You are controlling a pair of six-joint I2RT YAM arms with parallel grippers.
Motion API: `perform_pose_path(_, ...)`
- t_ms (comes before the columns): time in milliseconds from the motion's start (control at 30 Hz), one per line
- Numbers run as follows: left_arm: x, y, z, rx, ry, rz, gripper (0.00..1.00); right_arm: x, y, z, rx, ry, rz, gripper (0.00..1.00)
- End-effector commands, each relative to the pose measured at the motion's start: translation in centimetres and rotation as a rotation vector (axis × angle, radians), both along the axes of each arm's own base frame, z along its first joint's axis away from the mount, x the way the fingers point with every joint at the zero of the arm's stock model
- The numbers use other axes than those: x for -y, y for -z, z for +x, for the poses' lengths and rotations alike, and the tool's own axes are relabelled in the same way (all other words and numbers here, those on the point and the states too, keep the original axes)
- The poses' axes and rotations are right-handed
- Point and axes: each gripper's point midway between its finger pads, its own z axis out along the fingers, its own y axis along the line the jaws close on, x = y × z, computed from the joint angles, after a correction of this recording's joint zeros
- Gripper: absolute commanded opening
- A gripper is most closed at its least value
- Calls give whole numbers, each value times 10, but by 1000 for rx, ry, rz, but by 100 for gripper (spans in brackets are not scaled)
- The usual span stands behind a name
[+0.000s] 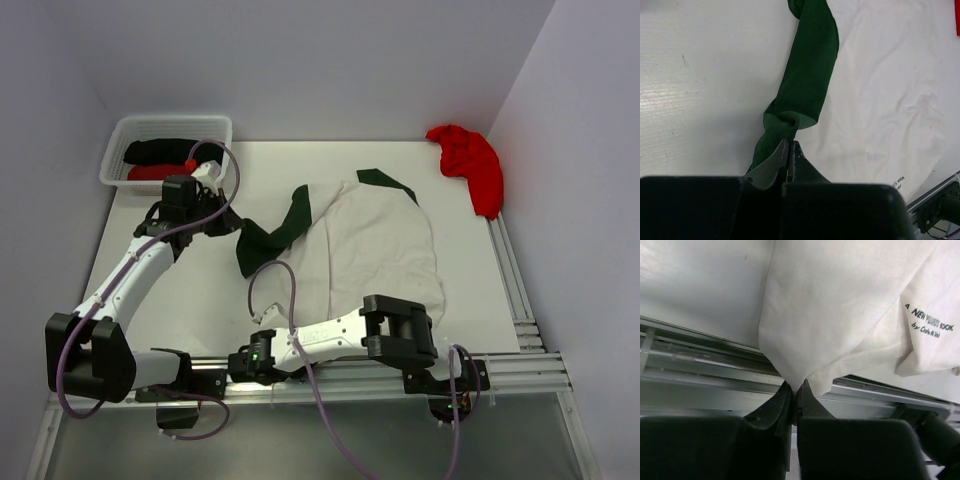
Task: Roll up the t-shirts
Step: Flatten the tshirt
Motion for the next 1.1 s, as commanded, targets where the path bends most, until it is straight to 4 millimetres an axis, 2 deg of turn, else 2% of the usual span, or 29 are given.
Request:
perform_pose_path(0,-2,-5,5,24,-14,-4,0,-8,-26,12,75,7,112,0)
perform_pose_path(100,-2,-4,5,21,-14,-4,0,-11,-46,13,76,3,203,0)
perform_pose_path(133,-1,-3,5,18,-12,-4,0,-15,-61,12,66,3,271,0)
perform_pose_path(200,0,-4,7,20,-10,-15,0,-11,-72,9,51,6,325,0)
perform_pose_path(233,2,-3,8,11,-8,-24,0,-12,-93,9,51,19,415,0)
perform_pose_path(267,3,-4,8,-1,-8,-31,0,-4,-96,9,51,30,437,0)
perform_pose_path(300,7,-19,14,8,-10,-55,0,1,-104,12,52,52,478,0)
perform_pose_path(333,11,-23,11,-19,0,-76,0,6,-129,14,58,86,595,0)
perform_pose_path(367,13,-32,12,-19,0,-95,0,20,-127,18,63,111,612,0)
perform_pose_path(400,17,-59,19,14,-15,-136,0,29,-133,29,75,160,659,0)
perform_pose_path(433,18,-74,19,28,-18,-158,0,37,-157,35,80,193,796,0)
perform_pose_path(467,17,-86,20,29,-34,-172,0,52,-149,42,85,221,806,0)
perform_pose_path(500,17,-119,25,76,-54,-203,0,59,-153,47,76,244,849,0)
perform_pose_path(533,14,-137,27,99,-78,-212,0,73,-172,67,123,290,942,0)
perform_pose_path(567,7,-152,31,125,-115,-215,0,82,-176,76,142,304,966,0)
perform_pose_path(600,2,-181,29,155,-139,-236,0,86,-186,81,151,305,1005,0)
perform_pose_path(633,-3,-195,28,170,-156,-249,0,98,-209,94,209,304,1053,0)
perform_pose_path(733,-28,-244,16,227,-219,-300,0,110,-239,101,263,251,1051,0)
perform_pose_path(767,-44,-256,13,248,-261,-313,0,108,-264,101,278,225,1093,0)
perform_pose_path(800,-46,-274,2,261,-265,-350,0,107,-271,100,279,181,1085,0)
perform_pose_path(833,-60,-293,-10,315,-303,-367,0,106,-290,97,278,151,1121,0)
perform_pose_path(867,-75,-305,-17,369,-369,-367,0,106,-298,95,279,133,1138,0)
perform_pose_path(900,-90,-308,-21,385,-475,-377,0,107,-309,93,287,94,1155,0)
perform_pose_path(933,-93,-312,-33,394,-511,-388,0,107,-320,91,296,65,1182,0)
perform_pose_path(1000,-98,-312,-41,381,-562,-412,0,111,-344,86,325,27,1241,0)
perform_pose_path(1067,-101,-323,-53,422,-591,-459,0,127,-361,89,398,34,1257,0)
